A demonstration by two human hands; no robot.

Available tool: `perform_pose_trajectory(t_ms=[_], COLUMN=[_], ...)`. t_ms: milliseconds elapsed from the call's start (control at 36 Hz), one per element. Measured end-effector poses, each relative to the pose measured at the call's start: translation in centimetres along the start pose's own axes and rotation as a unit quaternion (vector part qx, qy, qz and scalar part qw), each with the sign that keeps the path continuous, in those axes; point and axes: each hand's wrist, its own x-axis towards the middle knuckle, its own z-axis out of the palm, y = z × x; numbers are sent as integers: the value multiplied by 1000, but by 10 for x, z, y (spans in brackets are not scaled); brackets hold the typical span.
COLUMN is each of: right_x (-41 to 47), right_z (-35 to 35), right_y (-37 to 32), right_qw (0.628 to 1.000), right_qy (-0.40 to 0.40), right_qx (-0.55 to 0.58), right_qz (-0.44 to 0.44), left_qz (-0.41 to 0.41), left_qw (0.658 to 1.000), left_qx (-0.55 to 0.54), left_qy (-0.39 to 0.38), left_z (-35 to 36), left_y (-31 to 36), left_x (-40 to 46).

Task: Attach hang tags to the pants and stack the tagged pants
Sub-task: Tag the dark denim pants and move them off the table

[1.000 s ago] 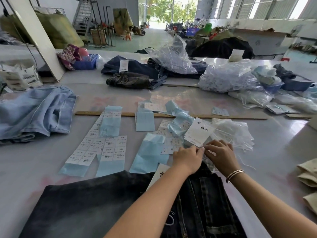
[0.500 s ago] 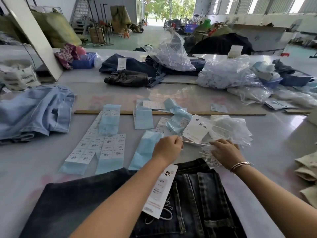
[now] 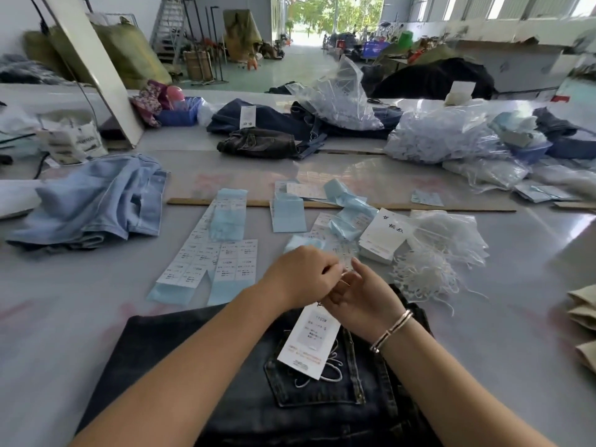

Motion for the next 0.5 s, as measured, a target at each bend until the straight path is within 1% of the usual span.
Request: perform_pose_trajectory(t_ms=[56,111,222,278,333,389,444,500], right_x=[8,13,17,20,22,23,23,24], right_z=[-3,-7,-19,-25,-30,-34,-38,-42], right_y=[-2,-5,-18,-25,-32,-35,-34,-31], right_qw=[999,998,992,990,992,992,987,978], right_qy=[33,45,36,37,52,72,82,98], right_qx=[23,50,117,128,84,-5,-84,-146], right_qz=[-11,-16,-26,-47,-80,-104,-110,-109], left_qz=[-11,-24,-57,-70,-76,-72,-78,-107], left_qw=[1000,1000,997,995,994,994,995,993], left_qx=[-9,-10,-25,-40,-51,-54,-53,-50], left_qy=[3,-10,-39,-50,-61,-58,-29,14], left_z=[2,8,25,36,47,58,67,77], left_y=[-6,-12,-23,-27,-27,-26,-24,-22], left_x=[-11,-20,-34,-39,-43,-44,-43,-38])
